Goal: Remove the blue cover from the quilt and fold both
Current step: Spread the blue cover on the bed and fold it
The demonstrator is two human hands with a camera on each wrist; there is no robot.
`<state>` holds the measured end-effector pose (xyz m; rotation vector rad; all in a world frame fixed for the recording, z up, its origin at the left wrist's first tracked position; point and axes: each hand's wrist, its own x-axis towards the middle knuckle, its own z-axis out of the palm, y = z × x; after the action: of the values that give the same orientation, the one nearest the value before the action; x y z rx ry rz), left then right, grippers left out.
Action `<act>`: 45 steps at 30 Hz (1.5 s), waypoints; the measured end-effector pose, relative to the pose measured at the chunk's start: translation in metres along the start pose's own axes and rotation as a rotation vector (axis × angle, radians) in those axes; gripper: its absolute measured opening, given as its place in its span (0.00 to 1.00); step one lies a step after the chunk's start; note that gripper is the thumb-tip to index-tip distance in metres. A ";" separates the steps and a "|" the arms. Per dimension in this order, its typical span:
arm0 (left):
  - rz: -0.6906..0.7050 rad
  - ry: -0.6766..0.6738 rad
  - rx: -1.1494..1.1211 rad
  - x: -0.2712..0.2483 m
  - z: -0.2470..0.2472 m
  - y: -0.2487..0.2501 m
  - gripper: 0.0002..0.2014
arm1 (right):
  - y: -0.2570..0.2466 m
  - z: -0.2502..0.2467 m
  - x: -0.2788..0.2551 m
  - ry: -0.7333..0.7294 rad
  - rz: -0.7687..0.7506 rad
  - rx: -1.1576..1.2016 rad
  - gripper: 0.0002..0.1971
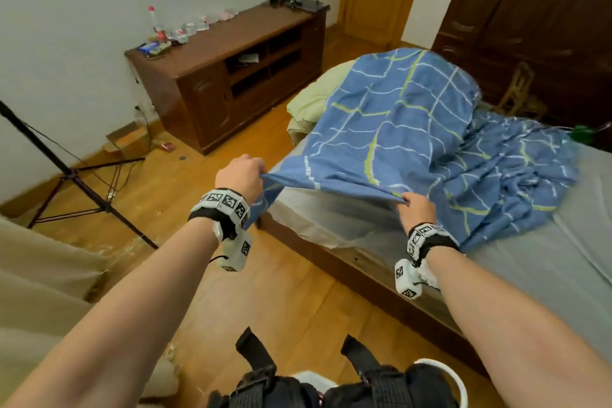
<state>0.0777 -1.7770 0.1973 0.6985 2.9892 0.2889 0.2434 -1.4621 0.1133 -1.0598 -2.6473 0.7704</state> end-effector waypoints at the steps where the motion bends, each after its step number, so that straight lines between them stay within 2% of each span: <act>1: -0.008 -0.022 -0.009 0.002 0.007 0.006 0.11 | 0.002 -0.007 -0.006 -0.031 -0.006 -0.032 0.04; 3: 0.040 -0.054 -0.066 0.006 0.025 0.019 0.18 | 0.000 -0.020 -0.020 -0.103 -0.039 -0.105 0.08; 4: 0.120 -0.078 -0.089 0.008 0.035 0.028 0.25 | -0.003 -0.025 -0.026 -0.148 -0.069 -0.148 0.13; 6: 0.368 -0.174 -0.137 0.009 0.055 0.052 0.40 | -0.018 -0.036 -0.039 -0.255 -0.155 -0.265 0.21; 8: 0.609 -0.283 -0.200 0.003 0.073 0.082 0.51 | -0.034 -0.044 -0.049 -0.330 -0.246 -0.339 0.23; 9: 0.689 -0.314 -0.211 -0.002 0.081 0.098 0.51 | -0.039 -0.046 -0.052 -0.343 -0.267 -0.331 0.21; 10: 0.733 -0.317 -0.210 -0.007 0.088 0.113 0.46 | -0.043 -0.049 -0.056 -0.343 -0.292 -0.311 0.18; 11: 0.748 -0.295 -0.221 -0.010 0.093 0.125 0.37 | -0.046 -0.052 -0.058 -0.336 -0.314 -0.295 0.15; 13: 0.728 -0.239 -0.268 -0.012 0.096 0.144 0.15 | -0.047 -0.056 -0.062 -0.305 -0.328 -0.275 0.13; 15: 0.715 -0.213 -0.300 -0.011 0.094 0.152 0.07 | -0.038 -0.058 -0.062 -0.230 -0.284 -0.265 0.14; 17: 0.711 -0.192 -0.281 -0.007 0.085 0.156 0.07 | -0.015 -0.058 -0.055 -0.141 -0.244 -0.250 0.17; 19: 0.699 -0.193 -0.244 0.000 0.073 0.160 0.11 | 0.011 -0.057 -0.044 -0.068 -0.137 -0.156 0.16; 21: 0.701 -0.215 -0.209 0.004 0.062 0.165 0.12 | 0.030 -0.053 -0.031 -0.046 -0.005 -0.046 0.14; 22: 0.700 -0.221 -0.192 0.005 0.059 0.166 0.12 | 0.037 -0.050 -0.024 -0.060 0.013 -0.006 0.12; 24: 0.661 -0.207 -0.163 0.004 0.052 0.168 0.12 | 0.047 -0.043 -0.009 -0.132 -0.024 0.056 0.07; 27: 0.531 -0.133 -0.097 0.000 0.048 0.167 0.13 | 0.056 -0.036 0.009 -0.198 -0.102 0.080 0.03; 31: 0.364 -0.077 0.069 -0.009 0.046 0.170 0.09 | 0.073 -0.044 0.020 -0.218 -0.204 0.104 0.22; 33: 0.279 -0.052 0.095 -0.016 0.047 0.180 0.09 | 0.084 -0.050 0.025 -0.231 -0.333 0.020 0.24; 35: 0.217 -0.039 0.108 -0.021 0.049 0.188 0.10 | 0.109 -0.050 0.029 -0.275 -0.395 -0.190 0.19; 37: 0.175 -0.021 0.110 -0.021 0.047 0.195 0.11 | 0.139 -0.056 0.036 -0.250 -0.299 -0.331 0.09; 40: 0.150 0.008 0.101 -0.017 0.044 0.204 0.11 | 0.178 -0.075 0.048 -0.113 -0.031 -0.384 0.11; 42: 0.108 0.027 0.100 -0.017 0.046 0.207 0.11 | 0.188 -0.079 0.048 -0.072 0.037 -0.433 0.12; 43: 0.080 0.033 0.099 -0.016 0.050 0.207 0.11 | 0.188 -0.077 0.047 -0.048 0.056 -0.411 0.12; 45: 0.000 0.022 0.102 -0.014 0.059 0.200 0.11 | 0.182 -0.072 0.041 -0.011 0.107 -0.204 0.12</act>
<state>0.1831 -1.5975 0.1789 0.7089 3.0427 0.1459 0.3460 -1.2945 0.0774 -1.2601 -2.7427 0.5340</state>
